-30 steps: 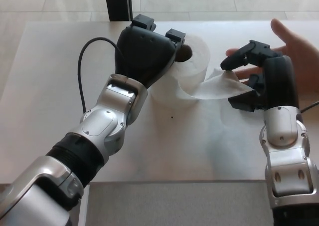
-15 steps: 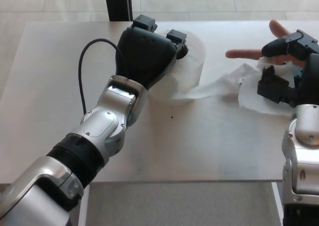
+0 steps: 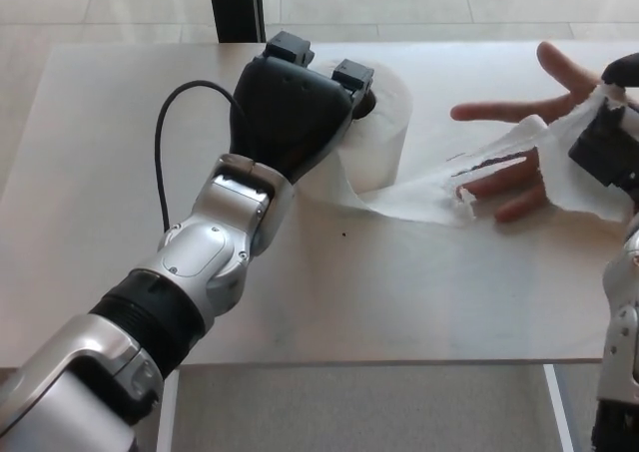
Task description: A toilet paper roll is kept in the middle of the desk infront of the robot. The robot places its left hand on the top of the toilet paper roll to hold it still and uses its right hand to tear off a piece of toilet paper from it and hands the paper to a person
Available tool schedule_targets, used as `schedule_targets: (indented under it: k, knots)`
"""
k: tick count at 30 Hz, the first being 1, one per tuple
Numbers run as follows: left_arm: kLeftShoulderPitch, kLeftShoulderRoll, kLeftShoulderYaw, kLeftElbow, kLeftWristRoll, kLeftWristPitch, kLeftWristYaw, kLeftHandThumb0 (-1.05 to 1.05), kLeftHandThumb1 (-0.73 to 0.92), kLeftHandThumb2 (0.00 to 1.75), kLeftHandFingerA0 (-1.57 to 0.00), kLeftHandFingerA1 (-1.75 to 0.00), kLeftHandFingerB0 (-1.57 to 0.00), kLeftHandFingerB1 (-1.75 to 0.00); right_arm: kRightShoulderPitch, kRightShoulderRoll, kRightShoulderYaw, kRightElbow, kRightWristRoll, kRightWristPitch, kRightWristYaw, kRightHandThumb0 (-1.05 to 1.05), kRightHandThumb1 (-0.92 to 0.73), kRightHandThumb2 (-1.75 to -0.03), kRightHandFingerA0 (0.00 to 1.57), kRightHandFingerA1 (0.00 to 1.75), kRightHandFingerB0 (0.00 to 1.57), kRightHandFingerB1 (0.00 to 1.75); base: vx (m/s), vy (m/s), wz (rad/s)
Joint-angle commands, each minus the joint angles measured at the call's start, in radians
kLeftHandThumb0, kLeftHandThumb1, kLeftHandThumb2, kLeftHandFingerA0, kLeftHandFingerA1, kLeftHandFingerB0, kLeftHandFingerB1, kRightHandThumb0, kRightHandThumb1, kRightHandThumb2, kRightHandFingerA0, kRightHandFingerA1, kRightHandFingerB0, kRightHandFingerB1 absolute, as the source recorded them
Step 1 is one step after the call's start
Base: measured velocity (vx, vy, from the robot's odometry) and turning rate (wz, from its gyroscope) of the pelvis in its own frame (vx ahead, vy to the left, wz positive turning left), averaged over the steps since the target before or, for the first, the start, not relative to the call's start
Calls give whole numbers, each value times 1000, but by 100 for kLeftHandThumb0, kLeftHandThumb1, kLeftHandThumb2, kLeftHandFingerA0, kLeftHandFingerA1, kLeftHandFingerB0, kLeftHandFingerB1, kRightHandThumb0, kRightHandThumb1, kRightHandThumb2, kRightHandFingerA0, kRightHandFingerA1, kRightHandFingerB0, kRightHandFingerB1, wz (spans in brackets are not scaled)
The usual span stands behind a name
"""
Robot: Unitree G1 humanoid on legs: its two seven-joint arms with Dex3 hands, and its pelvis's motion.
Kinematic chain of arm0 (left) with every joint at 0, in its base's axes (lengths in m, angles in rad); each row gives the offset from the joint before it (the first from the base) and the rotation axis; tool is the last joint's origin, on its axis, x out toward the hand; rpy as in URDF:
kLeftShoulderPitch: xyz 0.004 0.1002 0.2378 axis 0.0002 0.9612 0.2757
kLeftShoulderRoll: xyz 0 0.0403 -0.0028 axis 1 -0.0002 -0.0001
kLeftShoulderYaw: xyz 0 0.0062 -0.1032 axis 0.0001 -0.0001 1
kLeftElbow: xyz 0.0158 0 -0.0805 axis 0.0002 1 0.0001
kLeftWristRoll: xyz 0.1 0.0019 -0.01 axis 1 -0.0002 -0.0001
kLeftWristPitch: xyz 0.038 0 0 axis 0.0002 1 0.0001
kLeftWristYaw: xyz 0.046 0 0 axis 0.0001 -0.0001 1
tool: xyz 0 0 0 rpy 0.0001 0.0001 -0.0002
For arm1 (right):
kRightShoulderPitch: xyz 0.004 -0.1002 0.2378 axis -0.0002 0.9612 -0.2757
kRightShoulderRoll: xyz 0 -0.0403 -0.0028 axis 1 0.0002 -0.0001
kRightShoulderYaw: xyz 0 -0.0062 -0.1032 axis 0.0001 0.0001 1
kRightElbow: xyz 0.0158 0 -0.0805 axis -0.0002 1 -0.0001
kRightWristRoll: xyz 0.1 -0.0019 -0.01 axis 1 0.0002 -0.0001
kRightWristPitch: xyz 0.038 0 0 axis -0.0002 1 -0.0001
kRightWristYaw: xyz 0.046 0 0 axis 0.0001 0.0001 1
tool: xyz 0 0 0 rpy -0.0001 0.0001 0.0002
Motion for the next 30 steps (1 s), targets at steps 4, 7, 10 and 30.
schedule_targets:
  k: [4,7,10,30]
  knots:
    - [108,78,-52,25,17,-78,6,-43,80,65,-49,-42,-48,-41,-181,97,-140,-76,370,119,-144,-15,-56,-122,97,175,77,160,0,0,0]
    - [118,87,-61,21,20,-77,-1,-43,79,65,-49,-42,-51,-42,-258,-8,-150,-41,342,115,-117,-10,-49,-137,105,175,86,153,0,0,0]
    - [127,94,-68,15,22,-69,-6,-44,79,65,-49,-42,-51,-41,-341,-71,-183,-13,347,120,-131,-11,-49,-134,106,175,89,149,0,0,0]
    - [202,123,-97,-18,13,-62,15,-46,79,64,-49,-47,-53,-42,-708,-338,-243,122,374,166,-208,-13,-43,-147,113,175,99,152,0,0,0]
